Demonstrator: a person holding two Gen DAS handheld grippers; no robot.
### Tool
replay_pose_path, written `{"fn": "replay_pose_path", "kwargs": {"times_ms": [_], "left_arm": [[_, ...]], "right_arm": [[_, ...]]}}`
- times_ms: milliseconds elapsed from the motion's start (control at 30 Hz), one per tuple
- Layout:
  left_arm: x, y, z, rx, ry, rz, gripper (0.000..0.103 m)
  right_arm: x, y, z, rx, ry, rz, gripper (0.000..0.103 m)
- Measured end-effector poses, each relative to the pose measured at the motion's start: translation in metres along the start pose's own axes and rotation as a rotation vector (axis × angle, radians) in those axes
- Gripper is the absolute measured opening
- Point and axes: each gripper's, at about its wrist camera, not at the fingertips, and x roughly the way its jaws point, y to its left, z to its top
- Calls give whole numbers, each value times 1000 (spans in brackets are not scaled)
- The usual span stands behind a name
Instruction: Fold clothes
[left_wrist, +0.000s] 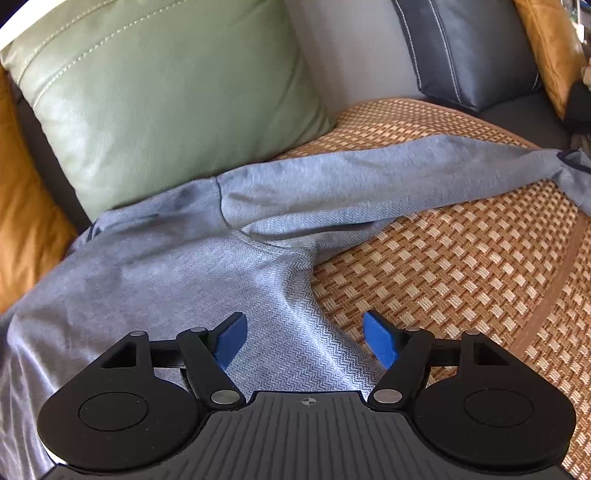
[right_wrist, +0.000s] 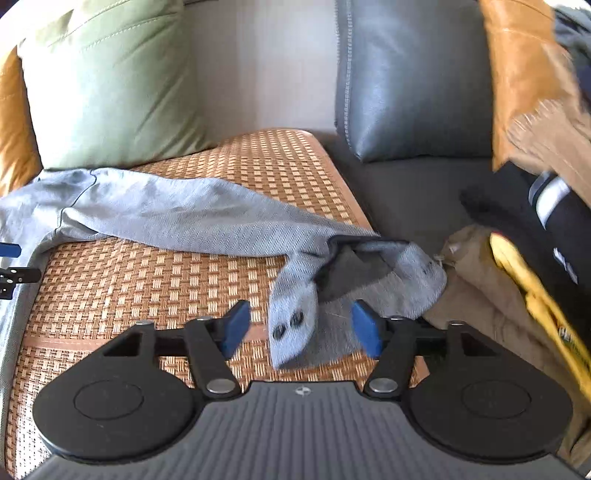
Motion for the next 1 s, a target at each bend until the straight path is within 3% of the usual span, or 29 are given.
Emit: {"fn": "replay_pose_path", "kwargs": {"times_ms": [133,167,233,267,433,633,767,867,1000], "left_arm": [[7,1,3,-28,9,6,81],[8,0,4,-26,12,7,81],[11,0,4,-4,17,23,81],[11,1,4,3,14,31,81],[15,15,2,-24,24,46,81],[17,25,0,-68,45,31,81],[14,28,-3,-51,52,20,81],[6,37,-5,-93,46,-9,81],[-22,64,-19,-142,15,-39,81]], "right_arm": [[17,2,-7,19,28,-6,67],[21,5,-7,12,25,-7,61],[29,5,-2,-20,64,3,8],[28,2,3,-27,76,-7,4],[-4,-48,27,29,31,-227,4],[-3,-77,23,67,85,-334,4],[-6,-74,28,126,80,-254,4],[-24,-57,46,180,35,-155,4],[-75,12,101,82,-80,-16,4]]}}
